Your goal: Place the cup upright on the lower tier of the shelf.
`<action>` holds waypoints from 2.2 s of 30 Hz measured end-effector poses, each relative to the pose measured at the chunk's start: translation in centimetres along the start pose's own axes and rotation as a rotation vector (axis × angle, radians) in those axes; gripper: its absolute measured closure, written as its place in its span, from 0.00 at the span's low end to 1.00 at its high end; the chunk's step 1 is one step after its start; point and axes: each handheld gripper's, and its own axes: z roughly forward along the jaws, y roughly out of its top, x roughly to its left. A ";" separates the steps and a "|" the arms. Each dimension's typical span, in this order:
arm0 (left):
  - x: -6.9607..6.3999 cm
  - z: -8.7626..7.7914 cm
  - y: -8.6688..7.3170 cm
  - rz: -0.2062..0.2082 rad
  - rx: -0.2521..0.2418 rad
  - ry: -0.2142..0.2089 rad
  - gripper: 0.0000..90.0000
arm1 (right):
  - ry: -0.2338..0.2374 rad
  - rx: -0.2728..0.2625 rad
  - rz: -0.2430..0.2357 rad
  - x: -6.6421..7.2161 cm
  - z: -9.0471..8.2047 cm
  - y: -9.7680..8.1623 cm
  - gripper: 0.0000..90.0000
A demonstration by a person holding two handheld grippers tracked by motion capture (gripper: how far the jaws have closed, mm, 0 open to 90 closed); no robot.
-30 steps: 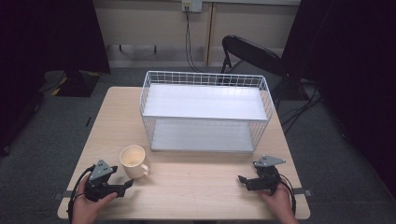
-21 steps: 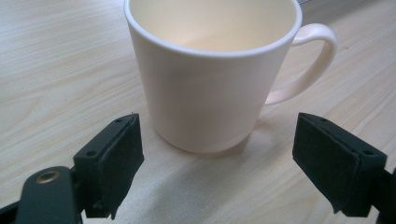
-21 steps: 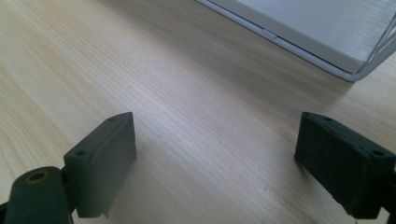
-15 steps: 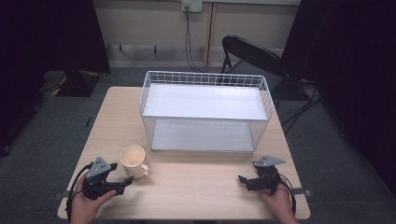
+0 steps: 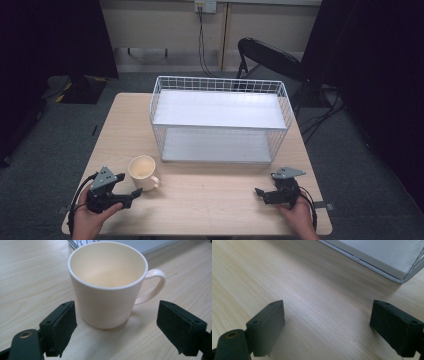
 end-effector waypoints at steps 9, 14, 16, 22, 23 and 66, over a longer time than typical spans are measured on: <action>0.3 -0.9 0.6 -0.010 -0.004 -0.005 0.18 | 0.000 0.000 0.000 0.0 0.0 0.0 0.13; 0.4 -1.3 1.1 -0.017 -0.013 -0.006 0.18 | 0.000 0.000 0.000 0.0 0.0 0.0 0.13; 0.5 -1.5 1.4 -0.018 -0.016 -0.008 0.18 | 0.000 0.000 0.000 0.0 0.0 0.0 0.13; 0.5 -2.0 2.5 -0.021 -0.041 -0.011 0.18 | 0.000 0.000 0.000 0.0 0.0 0.0 0.13; 0.5 -2.1 2.8 -0.016 -0.042 -0.013 0.18 | 0.000 0.000 -0.001 0.0 0.0 0.0 0.13; 2.5 1.3 3.7 -0.056 -0.156 0.152 0.49 | 0.001 0.000 -0.001 0.0 0.0 0.0 0.13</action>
